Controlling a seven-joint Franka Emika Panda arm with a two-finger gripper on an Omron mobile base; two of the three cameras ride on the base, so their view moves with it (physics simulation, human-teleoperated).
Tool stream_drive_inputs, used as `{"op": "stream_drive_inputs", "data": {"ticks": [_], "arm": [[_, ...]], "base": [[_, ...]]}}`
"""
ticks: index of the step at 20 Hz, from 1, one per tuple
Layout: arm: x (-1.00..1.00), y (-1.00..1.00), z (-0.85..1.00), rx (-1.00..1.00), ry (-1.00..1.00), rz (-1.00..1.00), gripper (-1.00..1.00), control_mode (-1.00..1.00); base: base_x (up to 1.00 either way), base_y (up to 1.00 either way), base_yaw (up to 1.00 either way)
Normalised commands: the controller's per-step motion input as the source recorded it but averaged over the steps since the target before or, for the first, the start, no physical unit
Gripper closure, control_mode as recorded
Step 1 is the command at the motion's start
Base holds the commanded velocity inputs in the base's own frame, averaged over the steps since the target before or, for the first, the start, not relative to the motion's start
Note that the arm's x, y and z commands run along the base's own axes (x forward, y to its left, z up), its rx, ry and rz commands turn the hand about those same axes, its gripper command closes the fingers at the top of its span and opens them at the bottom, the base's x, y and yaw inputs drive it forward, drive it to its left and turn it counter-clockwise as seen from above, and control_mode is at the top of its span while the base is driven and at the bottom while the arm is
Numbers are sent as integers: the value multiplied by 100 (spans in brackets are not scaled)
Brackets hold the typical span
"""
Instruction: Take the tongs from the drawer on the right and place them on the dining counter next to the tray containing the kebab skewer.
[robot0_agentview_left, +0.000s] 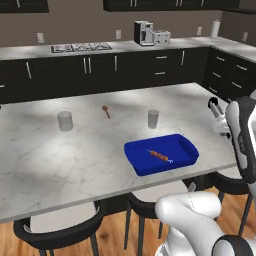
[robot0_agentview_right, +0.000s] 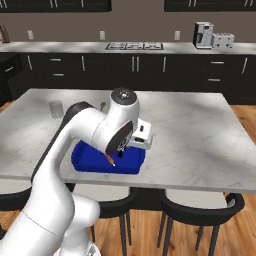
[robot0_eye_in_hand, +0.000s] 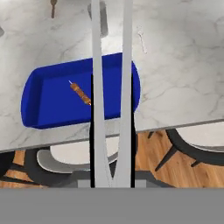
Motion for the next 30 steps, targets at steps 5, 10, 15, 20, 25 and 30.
{"op": "stream_drive_inputs", "data": {"ticks": [5, 10, 15, 20, 25, 30], "arm": [[61, -54, -71, -5, 27, 5, 100, -100], [68, -30, -57, 0, -1, 9, 100, -100], [63, -24, -56, 0, -7, 11, 100, -100], [72, -26, -46, 0, 7, 8, 100, -100], [56, -29, -28, 1, 28, 7, 100, -100], [42, -39, -24, 2, 18, 13, 100, -100]], "base": [[0, 0, 0], [0, 0, 0], [0, 0, 0], [0, 0, 0], [0, 0, 0], [0, 0, 0]]}}
